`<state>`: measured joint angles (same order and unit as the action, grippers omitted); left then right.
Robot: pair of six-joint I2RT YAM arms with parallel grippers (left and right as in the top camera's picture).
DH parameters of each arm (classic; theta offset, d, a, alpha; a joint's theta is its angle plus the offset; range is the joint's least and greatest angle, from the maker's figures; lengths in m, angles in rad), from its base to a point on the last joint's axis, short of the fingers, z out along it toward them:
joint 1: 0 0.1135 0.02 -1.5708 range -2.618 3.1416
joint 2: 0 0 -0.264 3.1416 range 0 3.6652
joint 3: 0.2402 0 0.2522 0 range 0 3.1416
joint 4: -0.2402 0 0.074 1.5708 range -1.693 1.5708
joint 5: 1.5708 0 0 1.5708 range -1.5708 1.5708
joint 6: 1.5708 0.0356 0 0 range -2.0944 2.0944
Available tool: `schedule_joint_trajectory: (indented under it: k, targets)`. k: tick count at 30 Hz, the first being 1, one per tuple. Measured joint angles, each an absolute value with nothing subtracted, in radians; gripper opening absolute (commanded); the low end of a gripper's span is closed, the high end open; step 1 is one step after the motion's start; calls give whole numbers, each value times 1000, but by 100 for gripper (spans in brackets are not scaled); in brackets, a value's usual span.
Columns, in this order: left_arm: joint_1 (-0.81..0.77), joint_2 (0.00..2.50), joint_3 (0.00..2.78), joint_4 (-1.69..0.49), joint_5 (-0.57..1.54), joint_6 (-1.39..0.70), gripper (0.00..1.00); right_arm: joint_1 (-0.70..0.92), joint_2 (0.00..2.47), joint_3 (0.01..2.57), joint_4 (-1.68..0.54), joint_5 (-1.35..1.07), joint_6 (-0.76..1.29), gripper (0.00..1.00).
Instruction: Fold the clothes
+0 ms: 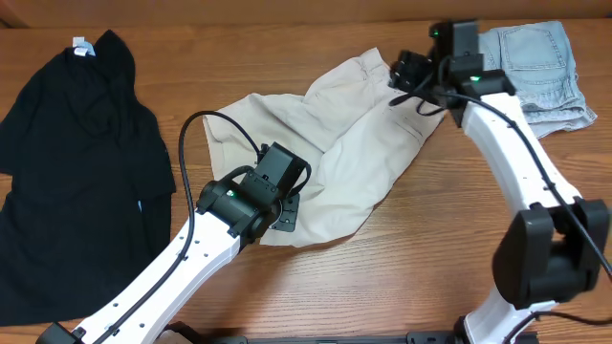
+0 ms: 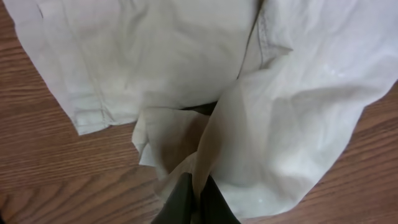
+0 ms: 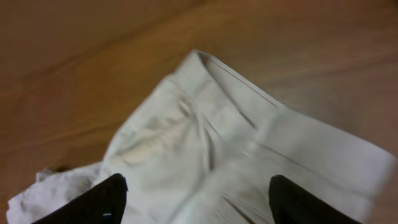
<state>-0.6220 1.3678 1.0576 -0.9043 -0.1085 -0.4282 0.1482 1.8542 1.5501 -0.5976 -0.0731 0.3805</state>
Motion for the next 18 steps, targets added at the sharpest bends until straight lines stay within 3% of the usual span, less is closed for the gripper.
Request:
schedule_joint_trajectory:
  k: [9, 11, 14, 16, 18]
  targets:
    - [-622, 1368, 1058, -920, -90, -428, 4, 214, 2043, 1550, -515, 120, 421, 100]
    - [-622, 1368, 1058, -921, -89, -428, 4, 211, 2078, 1550, -516, 147, 431, 99]
    - [-622, 1368, 1058, -921, -89, -428, 4, 210, 2111, 1550, -522, 192, 459, 85]
    - [-622, 1368, 1058, -921, -88, -428, 4, 210, 2114, 1550, -531, 215, 474, 70]
    - [-622, 1368, 1058, -920, -87, -428, 4, 207, 2114, 1552, -567, 234, 480, 47]
